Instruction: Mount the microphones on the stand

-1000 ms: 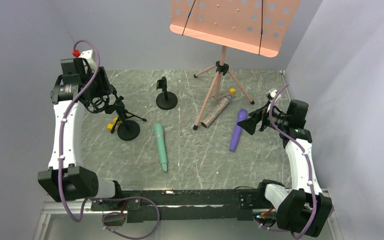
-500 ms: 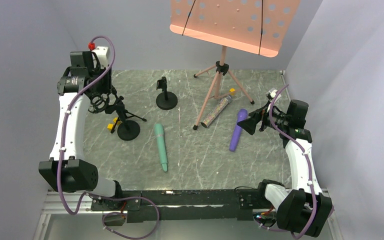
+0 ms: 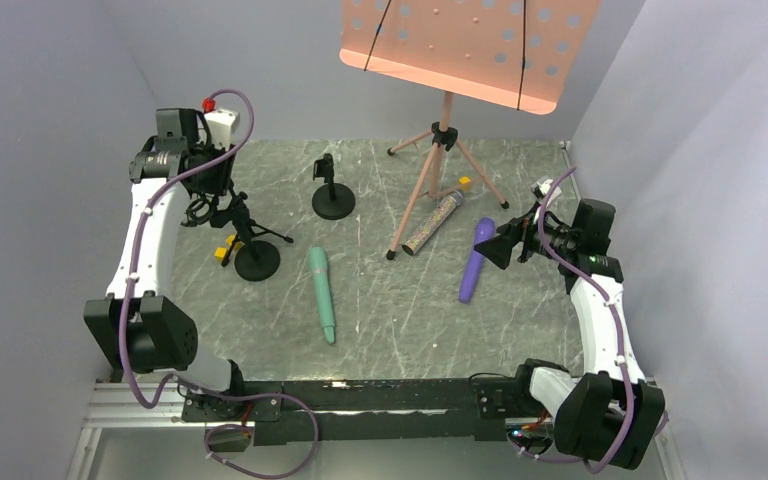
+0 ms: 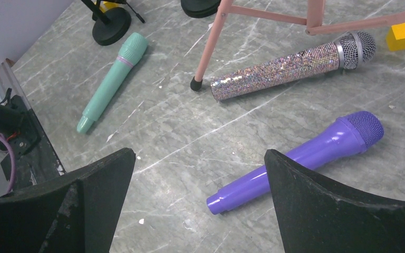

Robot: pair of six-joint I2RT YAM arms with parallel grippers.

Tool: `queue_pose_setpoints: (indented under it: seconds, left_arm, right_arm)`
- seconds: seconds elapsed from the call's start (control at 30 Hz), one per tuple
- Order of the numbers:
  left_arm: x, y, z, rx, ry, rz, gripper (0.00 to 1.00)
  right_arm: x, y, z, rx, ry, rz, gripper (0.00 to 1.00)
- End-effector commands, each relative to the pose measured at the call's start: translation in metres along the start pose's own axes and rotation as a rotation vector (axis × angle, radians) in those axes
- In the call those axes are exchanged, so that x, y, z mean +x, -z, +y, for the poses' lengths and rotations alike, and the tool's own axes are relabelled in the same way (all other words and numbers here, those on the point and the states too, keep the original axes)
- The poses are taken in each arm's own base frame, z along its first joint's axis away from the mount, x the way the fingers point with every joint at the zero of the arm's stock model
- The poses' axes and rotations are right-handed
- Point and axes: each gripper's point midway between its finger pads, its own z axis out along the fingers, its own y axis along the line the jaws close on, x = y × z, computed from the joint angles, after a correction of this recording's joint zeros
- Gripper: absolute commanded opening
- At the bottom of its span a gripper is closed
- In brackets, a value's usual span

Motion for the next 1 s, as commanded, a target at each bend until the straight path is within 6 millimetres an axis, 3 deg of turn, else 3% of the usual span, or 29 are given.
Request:
queue_pose_setpoints:
  seconds: [0.0, 0.3, 0.6, 0.8, 0.97]
  left_arm:
    - [-0.015, -0.005, 0.001, 0.013, -0.047, -0.029, 0.45]
    - [-0.011, -0.012, 0.002, 0.012, -0.059, -0.022, 0.42]
    - [-0.013, -0.014, 0.013, -0.047, -0.045, -0.008, 0.3]
    - [-0.014, -0.016, 0.013, -0.054, -0.035, -0.03, 0.39]
    - [-0.013, -0.02, 0.013, -0.049, -0.027, -0.015, 0.39]
  right_arm:
    - [-0.016, 0.0, -0.001, 0.0, 0.064, -0.025, 1.0]
    - [-0.014, -0.001, -0.003, 0.001, 0.055, -0.021, 1.0]
    - [-0.014, -0.001, -0.004, 0.007, 0.057, -0.019, 1.0]
    - [-0.015, -0.001, -0.005, 0.012, 0.06, -0.018, 1.0]
    - [-0.015, -0.001, -0.005, 0.015, 0.06, -0.017, 1.0]
